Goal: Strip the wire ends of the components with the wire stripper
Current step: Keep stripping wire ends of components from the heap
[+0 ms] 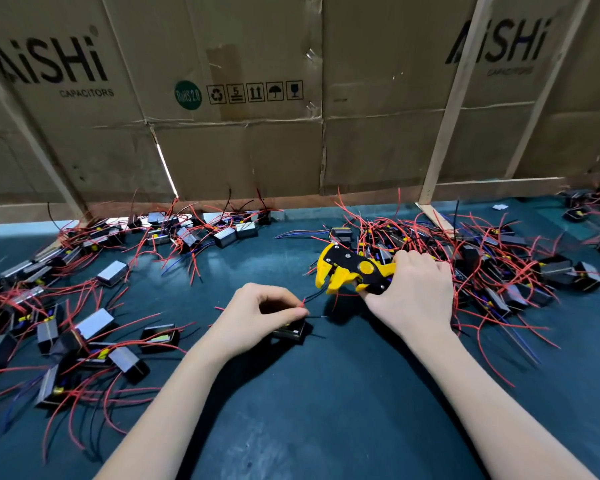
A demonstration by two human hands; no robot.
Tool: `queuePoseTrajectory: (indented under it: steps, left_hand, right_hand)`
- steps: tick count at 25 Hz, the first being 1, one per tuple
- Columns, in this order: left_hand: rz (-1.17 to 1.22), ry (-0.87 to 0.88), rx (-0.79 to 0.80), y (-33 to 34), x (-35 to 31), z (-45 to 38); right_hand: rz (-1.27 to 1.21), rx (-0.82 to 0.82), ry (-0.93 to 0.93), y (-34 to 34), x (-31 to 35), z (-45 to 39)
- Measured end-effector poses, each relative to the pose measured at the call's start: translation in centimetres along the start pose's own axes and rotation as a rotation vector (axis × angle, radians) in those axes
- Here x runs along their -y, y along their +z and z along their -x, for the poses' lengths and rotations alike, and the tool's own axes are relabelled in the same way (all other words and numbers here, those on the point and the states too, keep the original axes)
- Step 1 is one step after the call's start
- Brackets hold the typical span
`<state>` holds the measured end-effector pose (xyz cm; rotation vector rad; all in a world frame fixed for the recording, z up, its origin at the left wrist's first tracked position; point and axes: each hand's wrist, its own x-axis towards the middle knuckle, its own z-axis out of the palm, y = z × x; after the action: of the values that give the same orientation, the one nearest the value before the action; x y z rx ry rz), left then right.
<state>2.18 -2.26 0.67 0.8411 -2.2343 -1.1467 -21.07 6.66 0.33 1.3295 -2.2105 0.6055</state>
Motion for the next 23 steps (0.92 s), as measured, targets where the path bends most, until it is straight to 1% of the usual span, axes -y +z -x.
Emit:
queuePoseTrajectory:
  steps: [2,4,8,15,23]
  left_hand:
    - [0.015,0.008,0.018,0.9,-0.2,-0.1]
    - [0.018,0.017,0.028,1.6,-0.3,-0.1]
    - [0.029,-0.034,0.01,2.2,-0.4,-0.2]
    - [0.056,-0.07,-0.006,2.4,-0.4,-0.3]
    - [0.051,-0.047,0.024,2.4,-0.8,-0.1]
  right_hand:
    - [0.071,0.045,-0.016,0.1,0.2,0.0]
    - [0.107,0.035,-0.045,0.2,0.3,0.1]
    - [0.094,-0.012,-0.075,0.1,0.6,0.3]
    - [0.087,-0.02,-0.085,0.3,0.4,0.3]
    - [0.066,-0.015,-0.118,0.2,0.4,0.2]
